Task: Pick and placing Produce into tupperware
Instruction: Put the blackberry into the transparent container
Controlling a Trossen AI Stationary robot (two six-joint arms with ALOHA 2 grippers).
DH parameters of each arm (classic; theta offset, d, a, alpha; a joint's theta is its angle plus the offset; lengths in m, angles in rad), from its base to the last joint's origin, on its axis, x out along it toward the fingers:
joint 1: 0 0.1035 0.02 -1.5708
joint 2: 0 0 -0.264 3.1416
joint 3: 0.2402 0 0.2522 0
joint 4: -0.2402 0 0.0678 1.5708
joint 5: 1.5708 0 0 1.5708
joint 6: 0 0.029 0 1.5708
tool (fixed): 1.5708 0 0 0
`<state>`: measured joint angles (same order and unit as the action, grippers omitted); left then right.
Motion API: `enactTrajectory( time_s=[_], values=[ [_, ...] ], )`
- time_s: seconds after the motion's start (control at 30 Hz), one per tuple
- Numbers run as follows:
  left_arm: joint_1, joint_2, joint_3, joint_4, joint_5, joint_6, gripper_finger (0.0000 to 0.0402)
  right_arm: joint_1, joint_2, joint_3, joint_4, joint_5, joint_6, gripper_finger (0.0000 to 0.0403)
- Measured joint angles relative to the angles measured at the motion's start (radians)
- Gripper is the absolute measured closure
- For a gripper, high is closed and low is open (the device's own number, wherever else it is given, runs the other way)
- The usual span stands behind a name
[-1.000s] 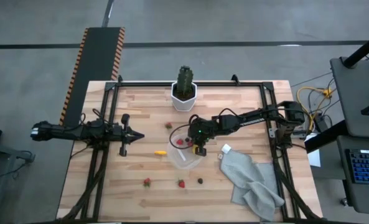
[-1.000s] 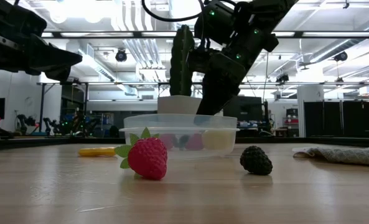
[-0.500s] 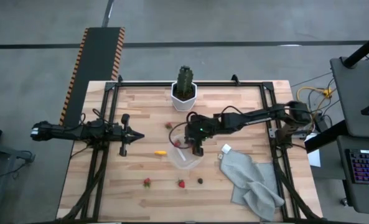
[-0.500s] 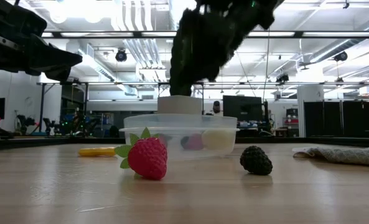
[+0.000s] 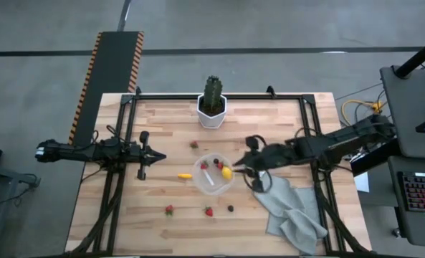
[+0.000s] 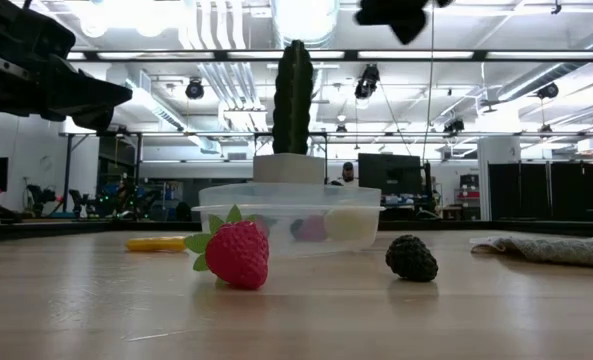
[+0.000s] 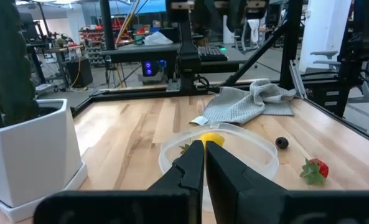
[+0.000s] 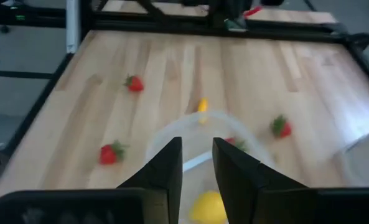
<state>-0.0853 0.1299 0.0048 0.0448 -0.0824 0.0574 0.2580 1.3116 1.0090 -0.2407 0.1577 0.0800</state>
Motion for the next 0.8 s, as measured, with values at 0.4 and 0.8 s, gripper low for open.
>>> enactTrajectory(
  time_s=[0.4,0.8],
  values=[
    [0.0,0.0,0.0,0.0,0.0,-0.001,0.0402,0.313,0.02,-0.074,0.089,0.22,-0.018,0.0314],
    [0.0,-0.002,0.0,0.001,-0.002,0.008,0.0402,0.3,0.326,-0.008,0.098,0.072,0.182,0.0184]
  ],
)
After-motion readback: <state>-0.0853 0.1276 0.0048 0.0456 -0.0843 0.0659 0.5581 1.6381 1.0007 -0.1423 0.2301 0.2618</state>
